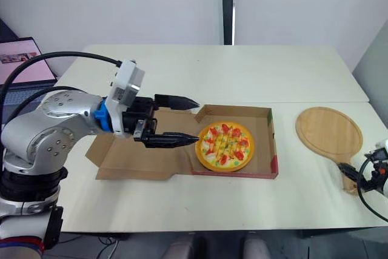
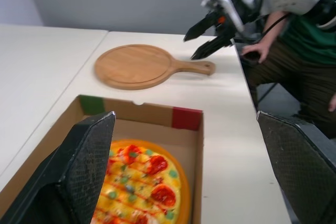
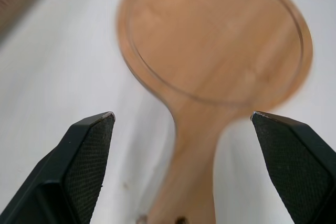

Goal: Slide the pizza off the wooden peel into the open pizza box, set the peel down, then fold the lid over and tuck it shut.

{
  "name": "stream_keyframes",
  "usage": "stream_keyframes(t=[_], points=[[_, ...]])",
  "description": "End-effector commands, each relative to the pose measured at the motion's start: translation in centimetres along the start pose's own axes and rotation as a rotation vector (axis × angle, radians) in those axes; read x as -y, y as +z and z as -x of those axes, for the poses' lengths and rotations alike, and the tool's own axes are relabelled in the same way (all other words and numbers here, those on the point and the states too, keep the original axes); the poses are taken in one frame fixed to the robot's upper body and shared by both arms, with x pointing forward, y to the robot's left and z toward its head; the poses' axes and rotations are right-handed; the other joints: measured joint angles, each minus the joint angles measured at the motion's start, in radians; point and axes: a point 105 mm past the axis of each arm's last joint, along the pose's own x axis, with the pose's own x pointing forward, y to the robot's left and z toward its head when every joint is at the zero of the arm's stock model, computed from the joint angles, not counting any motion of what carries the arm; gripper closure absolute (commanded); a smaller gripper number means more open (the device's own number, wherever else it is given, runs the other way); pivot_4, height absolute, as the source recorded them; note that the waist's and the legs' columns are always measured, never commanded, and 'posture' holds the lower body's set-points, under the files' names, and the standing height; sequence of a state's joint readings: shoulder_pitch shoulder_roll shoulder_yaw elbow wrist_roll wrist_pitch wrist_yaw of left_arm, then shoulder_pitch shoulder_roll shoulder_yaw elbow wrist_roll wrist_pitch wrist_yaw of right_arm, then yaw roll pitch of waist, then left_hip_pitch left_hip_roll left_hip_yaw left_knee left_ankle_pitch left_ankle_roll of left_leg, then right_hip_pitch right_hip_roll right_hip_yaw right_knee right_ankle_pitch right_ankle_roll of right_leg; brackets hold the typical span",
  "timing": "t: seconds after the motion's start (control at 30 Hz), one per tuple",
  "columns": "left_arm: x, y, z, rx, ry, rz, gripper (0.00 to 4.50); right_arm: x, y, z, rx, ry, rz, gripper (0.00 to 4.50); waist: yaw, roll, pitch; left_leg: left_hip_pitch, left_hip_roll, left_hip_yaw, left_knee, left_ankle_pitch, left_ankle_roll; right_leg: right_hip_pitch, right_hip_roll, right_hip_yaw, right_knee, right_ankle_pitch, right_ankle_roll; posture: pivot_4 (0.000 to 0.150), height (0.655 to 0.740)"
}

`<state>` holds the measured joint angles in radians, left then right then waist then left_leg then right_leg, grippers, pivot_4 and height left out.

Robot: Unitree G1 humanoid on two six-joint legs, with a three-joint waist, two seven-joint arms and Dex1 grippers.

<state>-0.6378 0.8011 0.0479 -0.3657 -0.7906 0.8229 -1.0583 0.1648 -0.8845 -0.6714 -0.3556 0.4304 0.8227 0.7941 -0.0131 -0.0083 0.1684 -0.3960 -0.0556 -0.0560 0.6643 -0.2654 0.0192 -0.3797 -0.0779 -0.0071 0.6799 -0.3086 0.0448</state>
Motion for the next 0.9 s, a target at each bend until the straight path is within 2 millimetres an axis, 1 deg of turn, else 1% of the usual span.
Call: stream_keyframes(t=[0.03,0.1,0.2,0.27,0.33,0.37,0.4,0.5,0.6,0.63,0.73,0.8,0.87,0.9], points=[[-0.4,0.2,2.2,0.021,0.142,-0.025,0.0,-1.6,4.7,-0.4,0.139,0.117,0.139,0.04,-0.003,0.0,0.0,0.0,0.0,0.0,0.0,0.0,0.0,0.0,0.0,0.0,0.0,0.0,0.0,0.15,0.7281],[-0.7,-0.5,3.5,0.038,0.237,0.02,0.0,-3.1,6.5,-0.9,0.176,0.216,0.2,0.04,-0.003,0.0,0.0,0.0,0.0,-0.001,0.0,0.0,0.0,0.0,0.0,0.0,0.0,0.0,0.0,0.15,0.7281],[-0.4,-2.1,5.3,0.066,0.36,0.131,0.0,-6.2,9.4,-1.5,0.242,0.394,0.303,0.04,-0.002,-0.001,0.0,-0.001,0.0,-0.002,0.0,0.0,0.0,0.0,-0.001,-0.001,0.0,0.0,0.0,0.15,0.7281],[0.5,-3.5,6.2,0.044,0.404,0.177,0.0,-8.0,11.5,-2.0,0.308,0.487,0.354,0.04,-0.005,-0.001,0.0,-0.001,0.0,-0.002,0.0,0.0,0.0,0.0,-0.002,-0.001,-0.001,0.0,0.0,0.15,0.7281],[1.5,-5.1,7.2,0.031,0.461,0.246,0.0,-10.1,13.2,-2.3,0.357,0.602,0.418,0.04,-0.004,-0.001,0.001,-0.001,0.0,-0.002,0.0,0.0,0.0,0.0,-0.002,-0.001,-0.001,0.0,0.0,0.15,0.7281],[2.1,-5.8,7.7,0.032,0.494,0.29,0.0,-11.1,13.6,-2.4,0.365,0.659,0.46,0.04,-0.004,-0.001,0.001,-0.001,0.0,-0.002,0.0,0.0,0.0,0.0,-0.002,-0.001,-0.001,0.0,0.0,0.15,0.7281],[2.6,-6.5,8.4,0.046,0.54,0.331,0.0,-12.0,13.8,-2.6,0.358,0.718,0.507,0.04,-0.003,-0.001,0.001,-0.001,0.0,-0.002,0.0,0.0,0.0,0.0,-0.003,-0.001,-0.001,0.0,0.0,0.15,0.7281],[3.8,-8.0,9.9,0.125,0.672,0.456,0.0,-14.1,14.9,-3.1,0.378,0.843,0.568,0.04,0.003,-0.002,0.0,-0.001,-0.001,-0.003,0.0,0.0,0.0,0.0,-0.004,-0.002,-0.002,0.0,0.0,0.15,0.7281],[5.5,-9.1,10.7,0.208,0.757,0.59,0.0,-15.5,15.6,-3.4,0.407,0.925,0.612,0.04,0.015,-0.002,0.0,-0.001,-0.001,-0.003,0.001,0.0,0.0,0.0,-0.005,-0.002,-0.002,0.0,0.0,0.15,0.7281],[6.4,-10.0,11.1,0.237,0.796,0.673,0.0,-16.0,15.8,-3.5,0.416,0.96,0.621,0.04,0.016,-0.003,0.0,-0.001,-0.002,-0.003,0.001,0.0,0.0,0.0,-0.006,-0.003,-0.002,0.0,0.0,0.15,0.7281],[8.4,-11.8,12.0,0.289,0.899,0.842,0.0,-16.9,16.2,-3.6,0.427,1.02,0.634,0.04,0.017,-0.003,0.0,-0.002,-0.003,-0.003,0.001,0.0,0.0,0.0,-0.007,-0.003,-0.003,0.0,0.0,0.15,0.7281],[9.6,-13.2,12.3,0.379,0.964,0.998,0.0,-17.4,16.4,-3.8,0.433,1.046,0.634,0.04,0.018,-0.003,0.0,-0.002,-0.003,-0.003,0.0,0.0,0.0,0.0,-0.007,-0.003,-0.003,0.0,0.0,0.15,0.7281],[10.2,-14.3,12.3,0.433,1.019,1.108,0.0,-17.6,16.4,-4.0,0.433,1.057,0.636,0.04,0.02,-0.003,0.0,-0.002,-0.003,-0.003,0.0,0.0,0.0,0.0,-0.007,-0.003,-0.003,0.0,0.0,0.15,0.7281],[10.2,-14.6,12.2,0.471,1.039,1.151,0.0,-17.6,16.4,-4.1,0.432,1.059,0.639,0.04,0.022,-0.004,0.0,-0.002,-0.003,-0.004,0.0,0.0,0.0,0.0,-0.007,-0.004,-0.003,0.0,0.0,0.15,0.7281]])
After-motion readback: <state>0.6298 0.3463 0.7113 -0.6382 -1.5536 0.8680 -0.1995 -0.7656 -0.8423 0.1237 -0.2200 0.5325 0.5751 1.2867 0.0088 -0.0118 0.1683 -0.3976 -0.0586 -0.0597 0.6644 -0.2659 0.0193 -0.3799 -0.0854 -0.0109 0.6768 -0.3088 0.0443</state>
